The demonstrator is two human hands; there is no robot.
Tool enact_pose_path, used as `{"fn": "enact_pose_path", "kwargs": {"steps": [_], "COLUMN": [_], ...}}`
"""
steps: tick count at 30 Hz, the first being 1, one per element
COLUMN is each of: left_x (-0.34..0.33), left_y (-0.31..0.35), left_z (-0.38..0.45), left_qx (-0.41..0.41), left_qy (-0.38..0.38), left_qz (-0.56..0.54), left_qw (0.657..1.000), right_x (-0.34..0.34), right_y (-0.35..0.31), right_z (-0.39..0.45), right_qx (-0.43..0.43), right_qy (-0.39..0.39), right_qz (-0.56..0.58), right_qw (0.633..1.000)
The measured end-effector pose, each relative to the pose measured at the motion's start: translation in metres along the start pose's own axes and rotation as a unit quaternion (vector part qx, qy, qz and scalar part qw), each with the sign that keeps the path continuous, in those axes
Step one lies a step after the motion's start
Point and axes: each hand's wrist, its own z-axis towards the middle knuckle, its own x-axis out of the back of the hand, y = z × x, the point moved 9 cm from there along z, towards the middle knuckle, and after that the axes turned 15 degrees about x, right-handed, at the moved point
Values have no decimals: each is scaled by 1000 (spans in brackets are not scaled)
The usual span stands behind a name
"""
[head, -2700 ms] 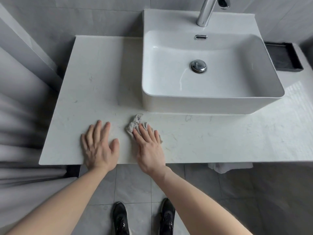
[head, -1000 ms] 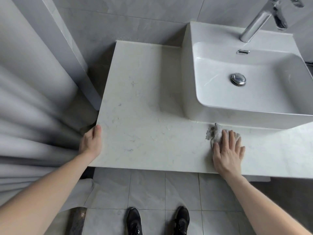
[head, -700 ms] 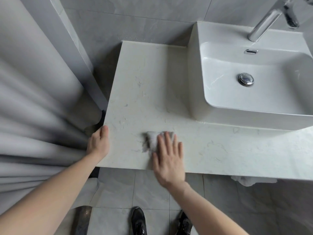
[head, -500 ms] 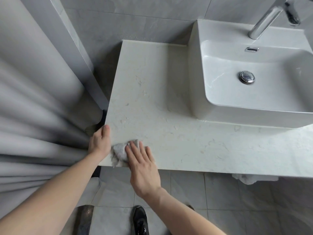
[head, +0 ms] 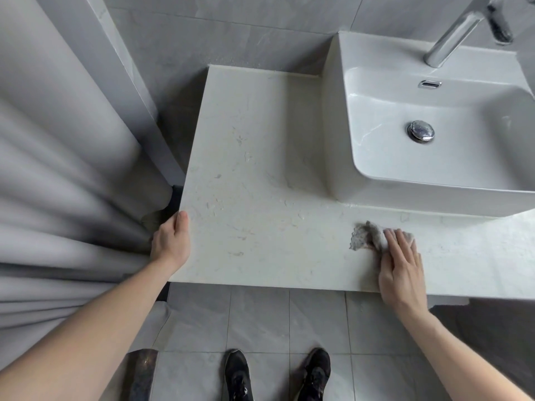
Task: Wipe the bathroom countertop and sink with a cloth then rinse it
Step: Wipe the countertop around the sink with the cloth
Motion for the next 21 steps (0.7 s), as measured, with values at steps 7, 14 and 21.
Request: {"fn": "enact_pose_path", "kwargs": {"steps": [7, 14, 21], "left_x": [-1, 1, 0], "left_y": [0, 3, 3], "left_z": [0, -2, -1], "left_qx": [-2, -2, -7], "left_qy": [-8, 0, 0], "left_qz": [-10, -8, -11], "left_qw": [1000, 1000, 1000], "right_x": [-48, -119, -143], "right_y": [-74, -238, -295], "right_z": [-2, -27, -54], "right_qx": [-9, 205, 345], "right_qy": [-44, -103, -143], "right_qz": [-45, 31, 133], "right_qw": [998, 973, 918]}}
